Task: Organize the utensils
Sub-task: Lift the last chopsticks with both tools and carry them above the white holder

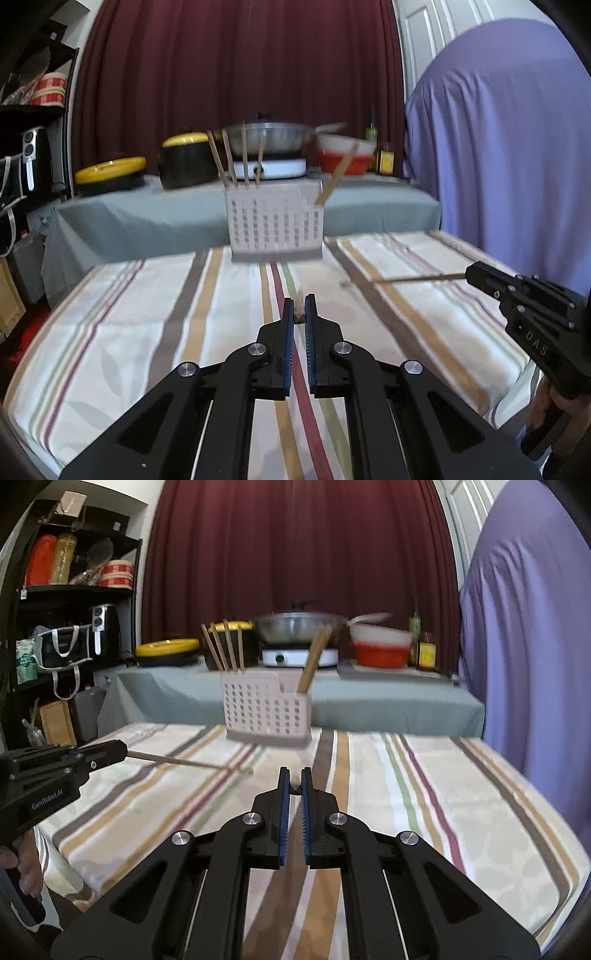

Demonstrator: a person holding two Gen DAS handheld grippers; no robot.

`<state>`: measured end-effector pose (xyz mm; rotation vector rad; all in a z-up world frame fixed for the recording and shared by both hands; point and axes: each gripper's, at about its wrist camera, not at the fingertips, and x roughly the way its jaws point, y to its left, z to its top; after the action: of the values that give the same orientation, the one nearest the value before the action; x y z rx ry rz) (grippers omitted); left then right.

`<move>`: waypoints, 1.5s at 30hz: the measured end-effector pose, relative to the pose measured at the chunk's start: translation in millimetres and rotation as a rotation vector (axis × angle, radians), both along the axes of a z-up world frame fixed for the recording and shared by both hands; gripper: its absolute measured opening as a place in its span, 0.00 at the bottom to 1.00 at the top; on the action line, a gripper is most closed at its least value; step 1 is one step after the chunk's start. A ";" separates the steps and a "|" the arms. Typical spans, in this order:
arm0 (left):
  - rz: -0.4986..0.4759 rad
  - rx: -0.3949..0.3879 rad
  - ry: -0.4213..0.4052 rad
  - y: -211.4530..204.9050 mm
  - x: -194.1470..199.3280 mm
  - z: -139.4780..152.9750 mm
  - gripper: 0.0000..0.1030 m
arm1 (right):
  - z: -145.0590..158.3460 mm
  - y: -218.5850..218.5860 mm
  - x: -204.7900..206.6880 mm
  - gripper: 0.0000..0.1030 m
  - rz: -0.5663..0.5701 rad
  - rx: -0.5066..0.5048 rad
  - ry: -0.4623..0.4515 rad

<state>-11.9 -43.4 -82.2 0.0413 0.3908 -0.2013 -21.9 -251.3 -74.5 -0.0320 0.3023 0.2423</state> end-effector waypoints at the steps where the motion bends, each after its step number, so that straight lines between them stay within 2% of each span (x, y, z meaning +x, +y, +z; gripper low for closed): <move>1: 0.001 -0.005 -0.013 1.7 -1.7 5.5 0.06 | 4.0 0.6 -0.2 0.06 0.003 0.000 -0.009; 7: 0.019 -0.026 -0.084 11.2 -10.9 38.8 0.06 | 42.9 5.3 -8.8 0.06 0.024 0.004 -0.101; 14: 0.040 -0.047 -0.122 22.5 -16.0 68.3 0.06 | 74.7 7.3 -7.2 0.06 0.042 0.009 -0.161; 29: 0.072 -0.045 -0.140 35.9 -6.6 100.1 0.06 | 104.0 22.3 11.9 0.06 0.083 0.001 -0.180; 37: 0.089 -0.065 -0.184 45.8 3.1 118.3 0.06 | 121.5 27.7 29.8 0.06 0.106 0.014 -0.179; 45: 0.089 -0.105 -0.214 60.2 29.3 137.3 0.06 | 142.3 33.8 54.2 0.06 0.113 0.002 -0.203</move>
<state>17.4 16.8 55.1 -0.0577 0.1677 -0.1280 32.3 -217.5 67.8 -0.0717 0.0987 0.3486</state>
